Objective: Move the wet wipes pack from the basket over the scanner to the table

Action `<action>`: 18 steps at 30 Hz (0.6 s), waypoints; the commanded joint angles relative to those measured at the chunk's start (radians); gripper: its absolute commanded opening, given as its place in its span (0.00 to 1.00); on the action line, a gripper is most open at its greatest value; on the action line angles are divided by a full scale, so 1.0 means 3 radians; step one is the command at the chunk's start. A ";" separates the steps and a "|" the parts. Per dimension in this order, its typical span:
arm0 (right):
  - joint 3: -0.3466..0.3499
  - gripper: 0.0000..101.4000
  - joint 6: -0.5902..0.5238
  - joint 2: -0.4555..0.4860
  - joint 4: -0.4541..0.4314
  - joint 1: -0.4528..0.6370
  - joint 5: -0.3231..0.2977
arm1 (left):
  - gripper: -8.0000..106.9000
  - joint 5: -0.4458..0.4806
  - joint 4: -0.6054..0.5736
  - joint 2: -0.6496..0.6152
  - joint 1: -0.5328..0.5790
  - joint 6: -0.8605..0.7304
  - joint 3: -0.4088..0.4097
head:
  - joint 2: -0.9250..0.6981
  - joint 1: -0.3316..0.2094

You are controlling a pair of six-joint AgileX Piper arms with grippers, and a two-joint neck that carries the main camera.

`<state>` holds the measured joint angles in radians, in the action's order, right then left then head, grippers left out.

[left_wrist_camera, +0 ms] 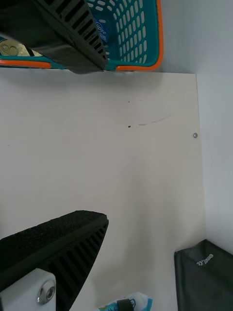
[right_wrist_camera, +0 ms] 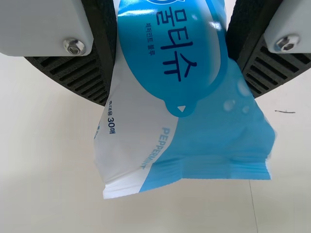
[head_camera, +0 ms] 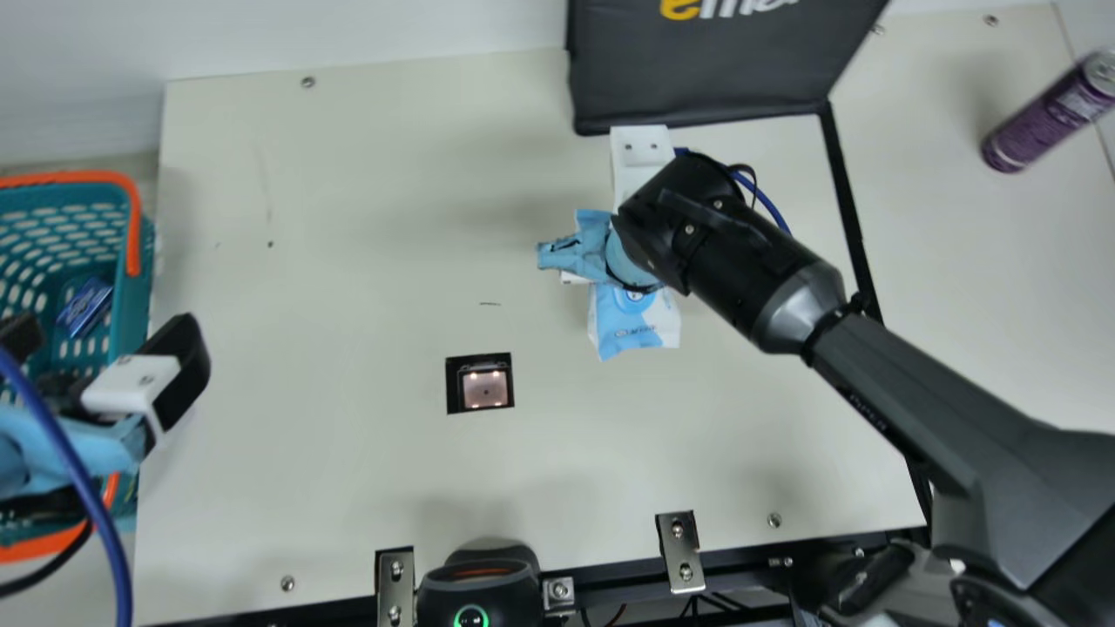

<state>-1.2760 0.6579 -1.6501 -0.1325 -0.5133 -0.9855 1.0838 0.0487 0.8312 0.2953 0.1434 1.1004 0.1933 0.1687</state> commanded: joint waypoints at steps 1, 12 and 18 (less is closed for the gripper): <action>0.0088 0.00 -0.0273 0.0093 0.0126 0.0224 0.0093 | 0.85 0.0000 0.0000 0.0000 0.0000 0.0000 0.0000 | 0.0303 -0.0102; 0.0475 0.00 -0.1564 0.0396 0.0660 0.1469 0.0349 | 0.85 0.0000 0.0000 0.0000 0.0000 0.0000 0.0000 | 0.0611 -0.0102; 0.0441 0.00 -0.2137 0.0331 0.0774 0.2070 0.0375 | 0.85 0.0000 0.0000 0.0000 0.0000 0.0000 0.0000 | 0.0611 -0.0102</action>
<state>-1.1364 0.1098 -1.5430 0.0975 0.0178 -0.8729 1.0838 0.0487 0.8312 0.2953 0.1434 1.1004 0.3743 0.1672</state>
